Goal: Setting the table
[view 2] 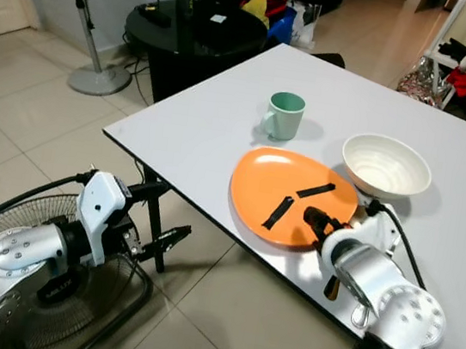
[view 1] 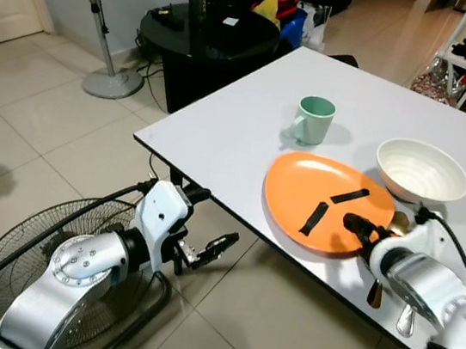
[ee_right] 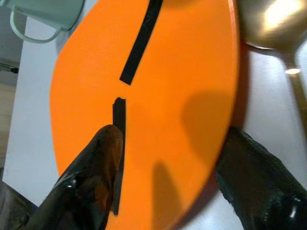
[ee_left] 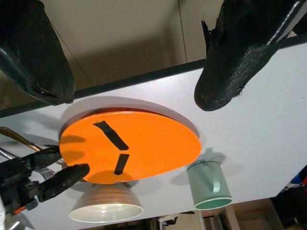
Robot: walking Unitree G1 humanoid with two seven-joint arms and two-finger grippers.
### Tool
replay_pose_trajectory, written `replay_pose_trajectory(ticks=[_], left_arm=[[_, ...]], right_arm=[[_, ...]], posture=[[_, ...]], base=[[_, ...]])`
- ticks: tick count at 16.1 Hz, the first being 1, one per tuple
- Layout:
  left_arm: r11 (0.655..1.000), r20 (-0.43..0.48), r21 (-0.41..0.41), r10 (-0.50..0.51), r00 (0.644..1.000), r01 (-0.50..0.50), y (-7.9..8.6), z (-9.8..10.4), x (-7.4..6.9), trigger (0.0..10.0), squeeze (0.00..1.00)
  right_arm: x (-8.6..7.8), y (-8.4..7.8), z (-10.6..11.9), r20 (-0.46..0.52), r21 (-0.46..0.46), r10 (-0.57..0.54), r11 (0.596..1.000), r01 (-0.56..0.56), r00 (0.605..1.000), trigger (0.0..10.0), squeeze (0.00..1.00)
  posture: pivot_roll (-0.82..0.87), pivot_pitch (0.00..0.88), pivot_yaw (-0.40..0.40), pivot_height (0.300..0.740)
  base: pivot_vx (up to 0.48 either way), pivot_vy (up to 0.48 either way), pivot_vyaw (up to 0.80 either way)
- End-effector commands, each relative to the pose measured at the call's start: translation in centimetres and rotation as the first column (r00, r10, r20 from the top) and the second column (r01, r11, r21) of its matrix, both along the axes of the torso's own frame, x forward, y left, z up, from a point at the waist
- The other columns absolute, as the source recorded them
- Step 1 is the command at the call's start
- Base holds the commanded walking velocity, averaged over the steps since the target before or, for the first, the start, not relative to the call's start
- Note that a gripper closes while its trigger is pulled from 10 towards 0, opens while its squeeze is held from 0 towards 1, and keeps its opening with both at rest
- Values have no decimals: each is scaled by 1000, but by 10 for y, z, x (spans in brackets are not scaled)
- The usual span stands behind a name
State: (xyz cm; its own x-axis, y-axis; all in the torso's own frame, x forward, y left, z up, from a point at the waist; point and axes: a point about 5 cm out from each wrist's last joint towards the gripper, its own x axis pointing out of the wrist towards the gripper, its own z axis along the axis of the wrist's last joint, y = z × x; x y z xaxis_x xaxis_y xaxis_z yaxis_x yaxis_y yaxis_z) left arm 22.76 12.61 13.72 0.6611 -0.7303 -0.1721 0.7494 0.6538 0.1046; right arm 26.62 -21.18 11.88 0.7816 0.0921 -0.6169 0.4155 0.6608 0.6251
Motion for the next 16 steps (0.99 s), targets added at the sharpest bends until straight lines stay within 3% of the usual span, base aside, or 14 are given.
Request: replay_pose_trajectory(ticks=[1, 6, 11, 13, 15, 16], left_arm=[[1000, 23, 18, 3, 1000, -4, 2, 3, 1, 10000, 0], [1000, 32, 20, 12, 999, -12, 1, 3, 3, 10000, 0], [1000, 35, 17, 21, 999, -22, 4, 5, 0, 10000, 0], [999, 36, -26, 28, 999, -27, 3, 8, 0, 10000, 0], [994, 33, -95, 62, 998, -59, 3, 16, 1, 10000, 0], [993, 33, -102, 69, 997, -65, 3, 17, 1, 10000, 0]], right_arm=[[-1, 8, 3, 23, 20, 33, 999, -34, 999, 10000, 1000], [17, 43, 5, 44, 20, 139, 990, -140, 989, 10000, 1000], [10, 55, 15, 107, 1, 259, 966, -260, 960, 10000, 1000], [-1, 49, 24, 138, -72, 320, 947, -313, 937, 10000, 1000], [-21, 37, 40, 149, -248, 417, 893, -374, 897, 10000, 1000], [-24, 36, 43, 148, -283, 433, 880, -382, 889, 10000, 1000]], posture=[[60, 0, 61, 740], [60, 0, 61, 740], [69, 0, 52, 740], [74, 0, 51, 740], [68, 0, 60, 740], [67, 0, 61, 740]], base=[[0, 0, 0], [0, 0, 0], [0, 0, 0], [0, 0, 0], [0, 0, 0], [0, 0, 0]])
